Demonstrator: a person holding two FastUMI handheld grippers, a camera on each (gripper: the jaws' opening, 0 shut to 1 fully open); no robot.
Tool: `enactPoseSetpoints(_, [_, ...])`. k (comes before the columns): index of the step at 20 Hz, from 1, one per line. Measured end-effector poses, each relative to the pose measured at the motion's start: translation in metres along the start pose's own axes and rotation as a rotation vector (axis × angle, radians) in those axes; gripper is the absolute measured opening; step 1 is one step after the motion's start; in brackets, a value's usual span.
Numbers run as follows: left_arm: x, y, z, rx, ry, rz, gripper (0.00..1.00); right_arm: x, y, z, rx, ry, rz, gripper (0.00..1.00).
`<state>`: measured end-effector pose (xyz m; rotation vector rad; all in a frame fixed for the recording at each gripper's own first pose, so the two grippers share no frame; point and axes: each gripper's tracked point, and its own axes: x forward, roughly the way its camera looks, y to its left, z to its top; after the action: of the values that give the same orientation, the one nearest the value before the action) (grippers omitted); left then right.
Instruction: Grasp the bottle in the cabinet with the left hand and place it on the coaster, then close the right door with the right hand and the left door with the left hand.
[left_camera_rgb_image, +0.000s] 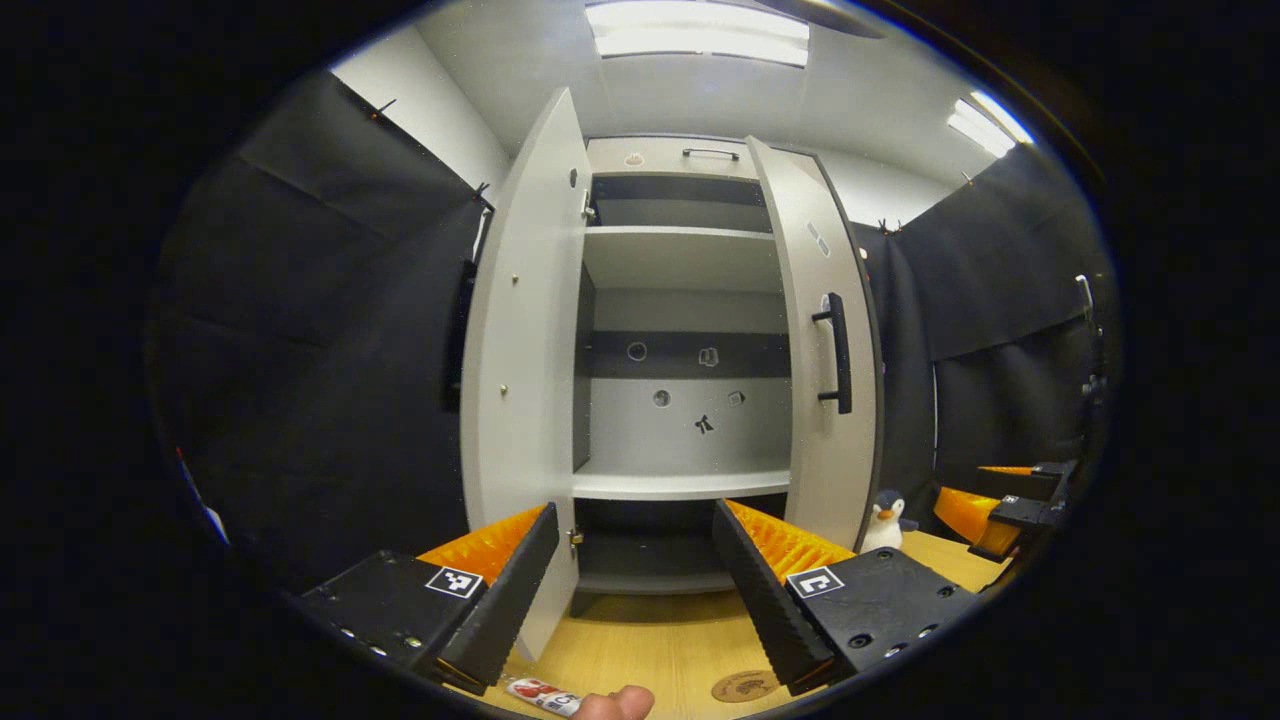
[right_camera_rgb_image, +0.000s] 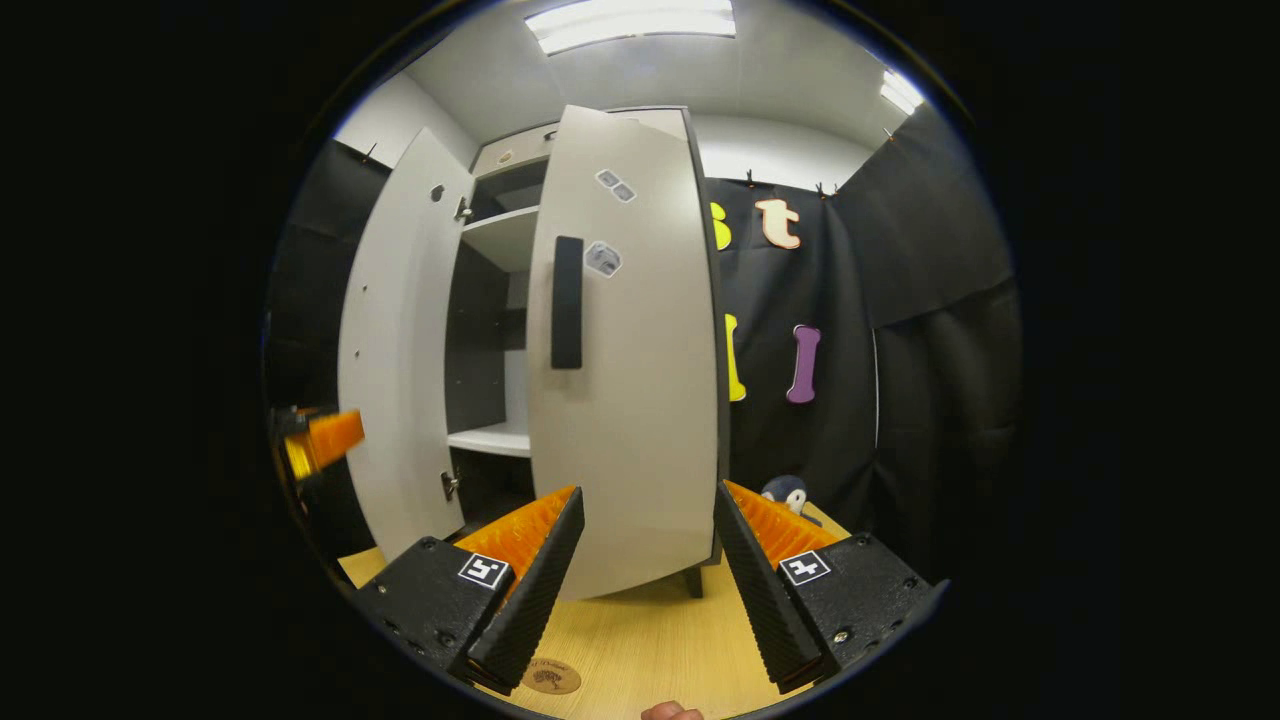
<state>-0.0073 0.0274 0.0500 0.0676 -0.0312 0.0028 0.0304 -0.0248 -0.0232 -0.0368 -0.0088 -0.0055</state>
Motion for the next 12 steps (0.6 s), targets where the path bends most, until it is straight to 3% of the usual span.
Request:
enactPoseSetpoints(7, [0.021, 0.150, 0.045, 0.014, -0.033, 0.298, 0.96, -0.009, 0.011, -0.010, -0.005, 0.034, 0.044, 0.81])
enactPoseSetpoints(8, [0.032, 0.170, 0.054, 0.024, -0.048, 0.339, 1.00, -0.009, 0.009, -0.010, -0.007, 0.034, 0.042, 0.81])
enactPoseSetpoints(9, [0.045, 0.185, 0.057, 0.033, -0.052, 0.371, 0.94, -0.008, 0.007, -0.009, -0.007, 0.037, 0.040, 0.81])
enactPoseSetpoints(11, [0.070, 0.204, 0.058, 0.024, -0.048, 0.402, 0.99, -0.008, 0.003, -0.010, -0.005, 0.045, 0.035, 0.81])
enactPoseSetpoints(12, [0.081, 0.209, 0.056, 0.015, -0.048, 0.412, 0.95, -0.009, 0.000, -0.010, -0.003, 0.049, 0.028, 0.81])
